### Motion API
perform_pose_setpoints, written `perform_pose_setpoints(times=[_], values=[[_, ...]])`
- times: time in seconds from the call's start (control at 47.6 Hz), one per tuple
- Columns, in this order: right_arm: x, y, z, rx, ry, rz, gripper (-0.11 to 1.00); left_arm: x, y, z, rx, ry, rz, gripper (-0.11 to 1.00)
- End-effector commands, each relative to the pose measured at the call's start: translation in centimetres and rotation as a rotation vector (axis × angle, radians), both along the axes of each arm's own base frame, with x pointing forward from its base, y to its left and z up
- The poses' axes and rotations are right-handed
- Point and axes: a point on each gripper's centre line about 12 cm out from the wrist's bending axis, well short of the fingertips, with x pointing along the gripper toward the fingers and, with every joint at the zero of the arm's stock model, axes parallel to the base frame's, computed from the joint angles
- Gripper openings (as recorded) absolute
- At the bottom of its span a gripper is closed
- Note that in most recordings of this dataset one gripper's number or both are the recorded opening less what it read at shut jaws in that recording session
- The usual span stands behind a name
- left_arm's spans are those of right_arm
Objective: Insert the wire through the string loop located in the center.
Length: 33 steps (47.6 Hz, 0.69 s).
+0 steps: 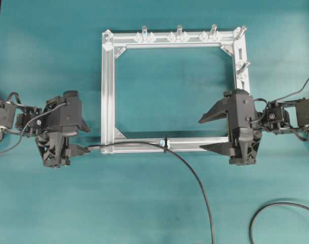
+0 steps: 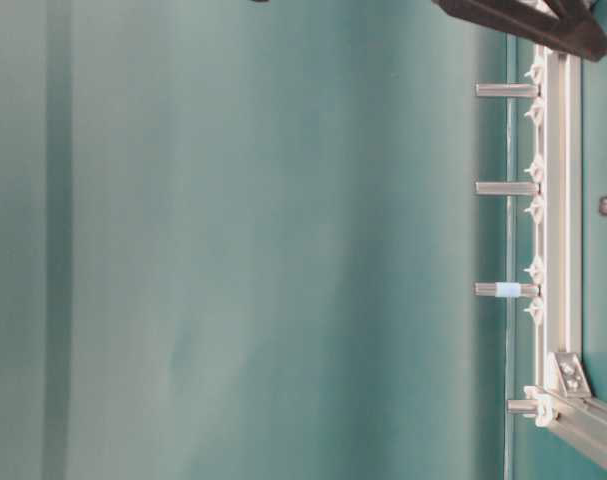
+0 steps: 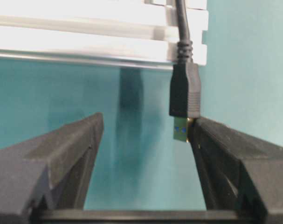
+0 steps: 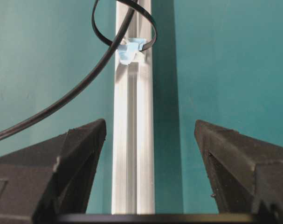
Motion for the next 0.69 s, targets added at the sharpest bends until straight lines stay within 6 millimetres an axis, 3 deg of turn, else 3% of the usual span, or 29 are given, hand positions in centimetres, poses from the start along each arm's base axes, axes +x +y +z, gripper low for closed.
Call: perform_pose_setpoints(times=[0.0,0.378,0.672], values=[[0.2,0.0,0.9,0.000,-0.035,0.002,0.80,0.6,-0.2,1.0,-0.004,-0.041,-0.007,0.69],[0.2,0.0,1.3,0.001,-0.052,0.001,0.80,0.4,-0.1,4.5,0.029,-0.173,-0.060,0.68],[-0.4,-0.1,2.0,0.002,-0.082,0.000,0.80,0.3,0.5,6.1,0.031,-0.217,-0.042,0.68]])
